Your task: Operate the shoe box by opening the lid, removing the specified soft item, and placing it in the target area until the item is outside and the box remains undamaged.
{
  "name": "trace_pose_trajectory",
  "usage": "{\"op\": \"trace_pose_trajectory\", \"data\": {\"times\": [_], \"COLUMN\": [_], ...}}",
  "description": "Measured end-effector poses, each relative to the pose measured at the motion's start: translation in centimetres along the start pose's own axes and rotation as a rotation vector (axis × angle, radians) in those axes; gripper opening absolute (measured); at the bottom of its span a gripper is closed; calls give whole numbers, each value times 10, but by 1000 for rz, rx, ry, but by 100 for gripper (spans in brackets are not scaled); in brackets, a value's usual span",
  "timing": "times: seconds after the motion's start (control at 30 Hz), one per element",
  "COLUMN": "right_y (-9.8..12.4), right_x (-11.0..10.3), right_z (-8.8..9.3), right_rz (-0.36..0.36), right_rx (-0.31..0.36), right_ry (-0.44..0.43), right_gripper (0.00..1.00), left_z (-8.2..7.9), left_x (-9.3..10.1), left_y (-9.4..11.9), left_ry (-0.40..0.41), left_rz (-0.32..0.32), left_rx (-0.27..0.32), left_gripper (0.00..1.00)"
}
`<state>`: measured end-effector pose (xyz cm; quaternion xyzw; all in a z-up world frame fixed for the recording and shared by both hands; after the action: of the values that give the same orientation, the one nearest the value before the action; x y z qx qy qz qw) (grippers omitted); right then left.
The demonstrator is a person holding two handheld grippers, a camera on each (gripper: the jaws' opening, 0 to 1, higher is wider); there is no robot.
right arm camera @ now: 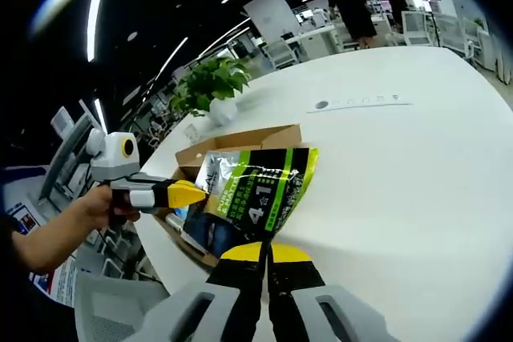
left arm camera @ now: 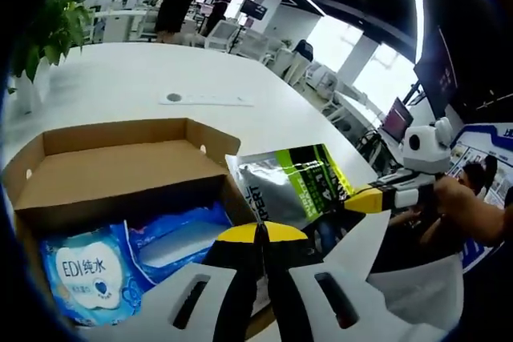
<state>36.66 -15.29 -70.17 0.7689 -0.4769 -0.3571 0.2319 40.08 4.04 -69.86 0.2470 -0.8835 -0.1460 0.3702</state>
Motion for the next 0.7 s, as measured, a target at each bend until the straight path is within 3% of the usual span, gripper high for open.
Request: {"op": "trace_pose_trajectory", "data": {"times": [0.7], "right_y": [5], "right_x": [42], "right_z": [2], "right_rz": [77], "right_rx": [-16], "right_ry": [-22], "right_gripper": [0], "left_z": [-8], "left_x": [13], "left_y": [-46], "left_ry": [-47], "left_rz": [14], "left_rx": [-78], "left_gripper": [0]}}
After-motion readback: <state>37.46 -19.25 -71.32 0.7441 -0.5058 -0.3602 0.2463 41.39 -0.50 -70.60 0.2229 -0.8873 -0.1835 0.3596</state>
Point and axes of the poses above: the point that each gripper's makers call its tool centre point, and the gripper's own axes: y roughly backward along the fingers, x roughly to its right, z roughly out of its underside, the point moved 6 cm from there along y, roughly backward along the fingers, and after that the axes turned 14 degrees about z, right-handed, at the moved point
